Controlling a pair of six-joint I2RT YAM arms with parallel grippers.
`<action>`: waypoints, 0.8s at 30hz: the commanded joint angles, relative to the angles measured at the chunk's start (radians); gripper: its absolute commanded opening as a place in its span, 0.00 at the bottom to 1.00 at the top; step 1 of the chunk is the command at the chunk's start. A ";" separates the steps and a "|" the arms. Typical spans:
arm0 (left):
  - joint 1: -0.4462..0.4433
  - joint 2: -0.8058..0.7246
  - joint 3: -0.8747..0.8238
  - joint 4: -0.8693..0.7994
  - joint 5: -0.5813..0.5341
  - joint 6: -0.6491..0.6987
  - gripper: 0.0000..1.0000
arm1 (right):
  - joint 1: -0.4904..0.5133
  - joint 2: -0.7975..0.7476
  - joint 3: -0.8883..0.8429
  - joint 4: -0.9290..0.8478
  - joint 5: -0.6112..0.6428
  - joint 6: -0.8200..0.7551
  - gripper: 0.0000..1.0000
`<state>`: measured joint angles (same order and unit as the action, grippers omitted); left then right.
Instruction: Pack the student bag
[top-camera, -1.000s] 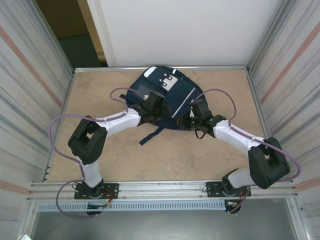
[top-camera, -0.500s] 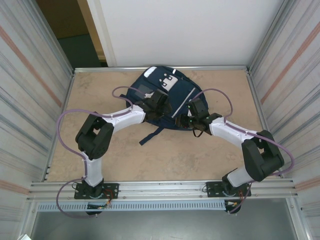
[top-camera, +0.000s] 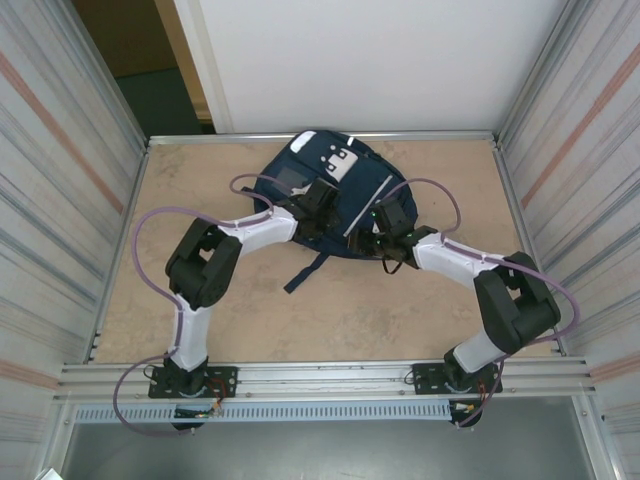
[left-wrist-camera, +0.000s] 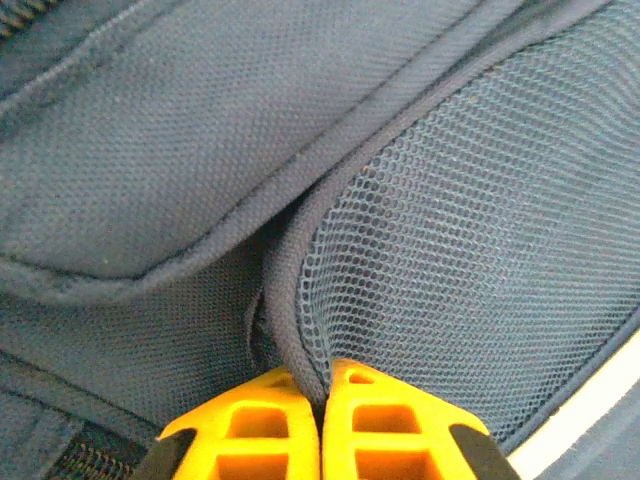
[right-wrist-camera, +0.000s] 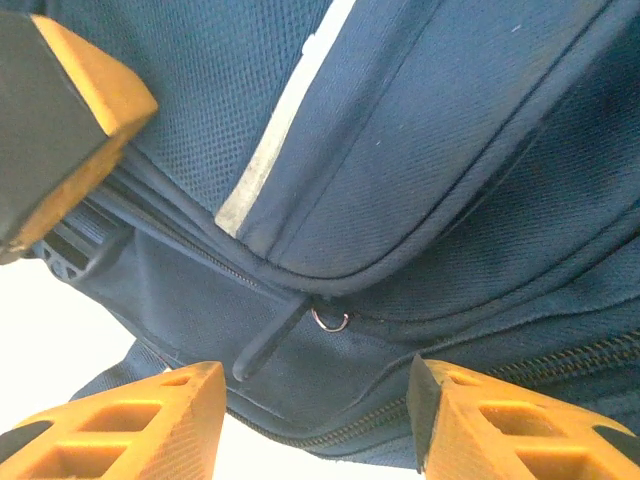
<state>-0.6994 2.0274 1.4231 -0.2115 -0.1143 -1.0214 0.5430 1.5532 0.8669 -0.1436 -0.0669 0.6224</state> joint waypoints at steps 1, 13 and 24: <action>0.006 -0.055 0.000 0.006 0.020 0.037 0.00 | 0.037 0.036 0.054 -0.021 0.070 0.028 0.51; -0.002 -0.175 -0.057 0.043 0.155 -0.029 0.00 | 0.138 0.083 0.122 -0.101 0.350 0.219 0.51; 0.013 -0.207 -0.076 0.029 0.179 -0.005 0.00 | 0.101 0.074 0.100 -0.030 0.318 -0.019 0.08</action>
<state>-0.6872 1.9053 1.3621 -0.1684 0.0090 -1.0519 0.6777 1.6379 0.9649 -0.2066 0.2852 0.7235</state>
